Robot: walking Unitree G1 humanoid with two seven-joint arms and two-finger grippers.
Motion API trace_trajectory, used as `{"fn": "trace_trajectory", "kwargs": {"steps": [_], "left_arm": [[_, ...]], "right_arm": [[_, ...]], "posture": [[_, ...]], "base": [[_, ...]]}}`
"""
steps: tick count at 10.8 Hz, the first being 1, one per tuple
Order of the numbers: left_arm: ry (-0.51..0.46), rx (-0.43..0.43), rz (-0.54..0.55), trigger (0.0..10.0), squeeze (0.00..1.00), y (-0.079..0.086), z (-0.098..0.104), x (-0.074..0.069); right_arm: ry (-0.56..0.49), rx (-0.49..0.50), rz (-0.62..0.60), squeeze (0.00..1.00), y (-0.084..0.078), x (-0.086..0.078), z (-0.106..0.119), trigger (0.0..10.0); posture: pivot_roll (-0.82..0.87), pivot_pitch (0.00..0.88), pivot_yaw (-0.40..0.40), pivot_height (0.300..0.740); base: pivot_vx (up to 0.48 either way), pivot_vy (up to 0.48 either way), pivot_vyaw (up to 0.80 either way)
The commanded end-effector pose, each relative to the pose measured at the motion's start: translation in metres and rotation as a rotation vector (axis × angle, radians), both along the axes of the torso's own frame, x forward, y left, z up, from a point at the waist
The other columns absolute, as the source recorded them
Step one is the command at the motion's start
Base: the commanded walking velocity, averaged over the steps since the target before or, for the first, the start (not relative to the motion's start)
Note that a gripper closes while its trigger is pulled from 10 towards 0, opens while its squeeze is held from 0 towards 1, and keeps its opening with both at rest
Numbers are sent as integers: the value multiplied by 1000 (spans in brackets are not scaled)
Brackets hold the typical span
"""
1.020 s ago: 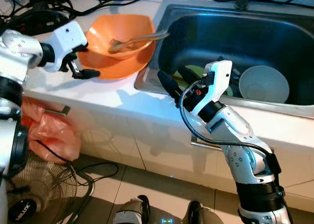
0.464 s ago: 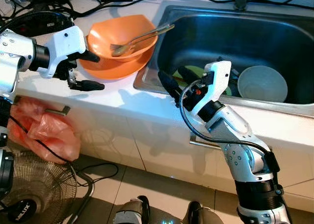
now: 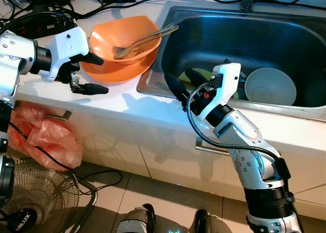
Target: Kitchen organization
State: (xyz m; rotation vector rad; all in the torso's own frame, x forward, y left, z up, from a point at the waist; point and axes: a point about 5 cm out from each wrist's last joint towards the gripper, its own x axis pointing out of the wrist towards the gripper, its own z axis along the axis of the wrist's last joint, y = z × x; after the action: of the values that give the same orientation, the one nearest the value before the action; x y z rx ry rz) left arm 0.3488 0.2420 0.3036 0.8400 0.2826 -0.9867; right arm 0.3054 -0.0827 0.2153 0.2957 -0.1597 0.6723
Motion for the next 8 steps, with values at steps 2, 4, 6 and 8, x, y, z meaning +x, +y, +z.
{"fn": "trace_trajectory", "kwargs": {"steps": [2, 4, 6, 8], "left_arm": [[-10, -1, -10, 10000, 0, 4, 6, -4], [-10, -1, -10, 10000, 0, 4, 6, -4], [-128, -530, 36, 10000, 0, -67, -18, -8], [-175, -553, 45, 10000, 0, -61, -3, -7]], "right_arm": [[-11, 3, 13, 0, 2, 0, 2, 10000], [-11, 3, 13, 0, 2, 0, 2, 10000], [-9, -9, -56, 0, -9, 12, 0, 10000], [-7, -10, -60, 0, -10, 12, -1, 10000]], "posture": [[148, 164, 101, 740], [148, 164, 101, 740], [149, 157, 97, 740], [152, 156, 98, 740]], "base": [[0, 0, 0], [0, 0, 0], [0, 0, 0], [0, 0, 0]]}}
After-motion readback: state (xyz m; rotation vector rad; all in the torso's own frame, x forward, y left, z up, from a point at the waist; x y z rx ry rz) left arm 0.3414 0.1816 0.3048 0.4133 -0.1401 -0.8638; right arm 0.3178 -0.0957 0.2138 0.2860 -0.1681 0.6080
